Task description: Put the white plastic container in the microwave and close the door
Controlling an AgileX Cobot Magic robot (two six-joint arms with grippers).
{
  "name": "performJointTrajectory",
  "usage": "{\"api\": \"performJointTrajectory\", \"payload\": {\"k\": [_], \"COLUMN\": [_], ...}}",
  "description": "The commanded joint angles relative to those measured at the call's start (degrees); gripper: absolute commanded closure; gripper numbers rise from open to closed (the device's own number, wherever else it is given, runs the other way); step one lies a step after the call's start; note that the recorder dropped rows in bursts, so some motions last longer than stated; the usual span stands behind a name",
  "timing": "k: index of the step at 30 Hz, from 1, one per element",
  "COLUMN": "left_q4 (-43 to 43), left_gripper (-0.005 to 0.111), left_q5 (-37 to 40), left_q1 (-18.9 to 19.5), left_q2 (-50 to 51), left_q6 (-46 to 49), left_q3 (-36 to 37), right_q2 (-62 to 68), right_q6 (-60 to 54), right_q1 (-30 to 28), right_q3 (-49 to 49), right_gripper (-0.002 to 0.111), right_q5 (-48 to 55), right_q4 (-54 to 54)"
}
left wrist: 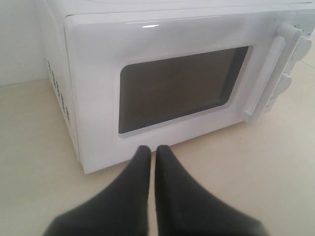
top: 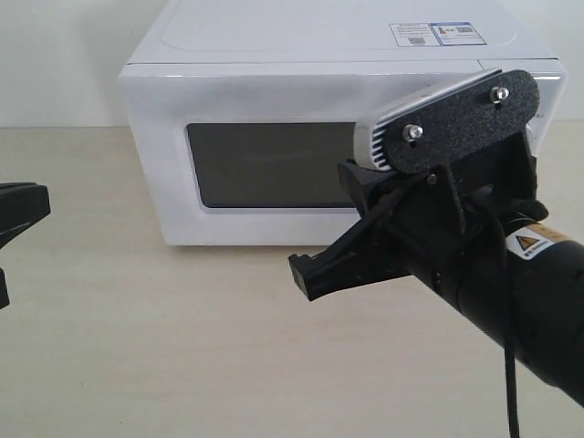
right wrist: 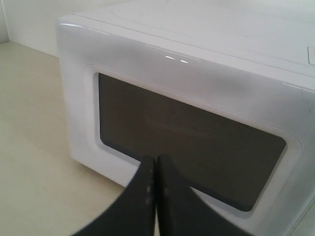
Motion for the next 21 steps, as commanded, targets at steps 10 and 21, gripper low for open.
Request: {"api": "performJointTrajectory", "payload": {"k": [10, 21], "left_q4": [0.4, 0.4], "left_gripper": [0.102, 0.102], "left_q5": [-0.8, -1.0], "left_q1": [0.0, 0.0], "left_q2": [-0.4, -0.4], "left_q6": [-0.5, -0.5], "left_q3": [0.3, 0.3], "right_q2": [-13.3, -29.5], "right_q6": [-6.9, -9.1], "right_q1": [-2.8, -32.3], "right_q3": [0.3, 0.6], "right_gripper": [0.109, 0.109], "right_q5": [-2.8, 25.5], "right_q4": [7.3, 13.6]}}
